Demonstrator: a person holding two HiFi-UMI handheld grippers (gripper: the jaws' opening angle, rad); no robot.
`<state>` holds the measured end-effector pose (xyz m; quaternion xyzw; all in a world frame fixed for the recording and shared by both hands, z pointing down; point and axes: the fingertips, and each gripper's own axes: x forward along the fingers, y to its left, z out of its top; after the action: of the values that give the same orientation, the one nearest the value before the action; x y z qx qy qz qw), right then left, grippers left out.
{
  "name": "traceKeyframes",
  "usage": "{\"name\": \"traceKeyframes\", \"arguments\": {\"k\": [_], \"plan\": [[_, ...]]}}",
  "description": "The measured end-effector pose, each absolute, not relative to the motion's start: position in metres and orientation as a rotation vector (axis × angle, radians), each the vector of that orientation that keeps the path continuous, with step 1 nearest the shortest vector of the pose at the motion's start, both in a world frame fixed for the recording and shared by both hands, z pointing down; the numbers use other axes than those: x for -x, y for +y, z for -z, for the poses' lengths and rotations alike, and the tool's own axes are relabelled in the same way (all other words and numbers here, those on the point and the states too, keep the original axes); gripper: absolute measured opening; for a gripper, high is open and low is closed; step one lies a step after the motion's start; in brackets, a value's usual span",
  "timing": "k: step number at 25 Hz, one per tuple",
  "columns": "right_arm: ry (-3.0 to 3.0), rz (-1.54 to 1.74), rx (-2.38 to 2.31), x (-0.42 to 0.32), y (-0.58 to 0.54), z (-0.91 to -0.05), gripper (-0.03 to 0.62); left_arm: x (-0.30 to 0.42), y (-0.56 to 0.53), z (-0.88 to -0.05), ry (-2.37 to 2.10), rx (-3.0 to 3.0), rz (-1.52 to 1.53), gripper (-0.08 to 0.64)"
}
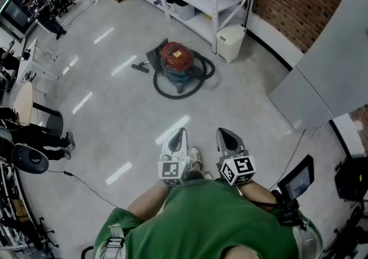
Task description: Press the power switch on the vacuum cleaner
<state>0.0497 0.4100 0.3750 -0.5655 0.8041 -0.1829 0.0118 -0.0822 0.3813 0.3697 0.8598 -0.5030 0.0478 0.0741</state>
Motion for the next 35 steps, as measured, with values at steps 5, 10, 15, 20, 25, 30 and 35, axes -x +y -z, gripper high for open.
{"name": "traceKeyframes", "arguments": {"k": [5,10,15,20,25,30,35], "plan": [[2.516,0.548,1.771,-0.043,0.374,-0.368,0.003,0.090,0.345,-0.367,-1.488,-2.585,-0.120,0.008],[2.521,0.532,1.781,-0.027,0.337,-0.361,0.003,0.103,0.305,-0.361,-1.478,-2.596,-0.097,0.008],[2.528,0.516,1.792,-0.010,0.297,-0.363,0.003,0.115,0.265,-0.366,-1.437,-2.595,-0.082,0.007],[2.525,0.504,1.810,0.009,0.261,-0.363,0.003,0.129,0.232,-0.373,-1.391,-2.622,-0.076,0.008],[2.517,0.504,1.837,0.019,0.240,-0.369,0.003,0.140,0.212,-0.387,-1.373,-2.647,-0.098,0.008],[2.518,0.504,1.864,0.022,0.229,-0.371,0.003,0.144,0.202,-0.392,-1.356,-2.635,-0.088,0.008],[2.526,0.505,1.867,0.023,0.221,-0.370,0.003,0.148,0.196,-0.393,-1.362,-2.606,-0.080,0.008]]}}
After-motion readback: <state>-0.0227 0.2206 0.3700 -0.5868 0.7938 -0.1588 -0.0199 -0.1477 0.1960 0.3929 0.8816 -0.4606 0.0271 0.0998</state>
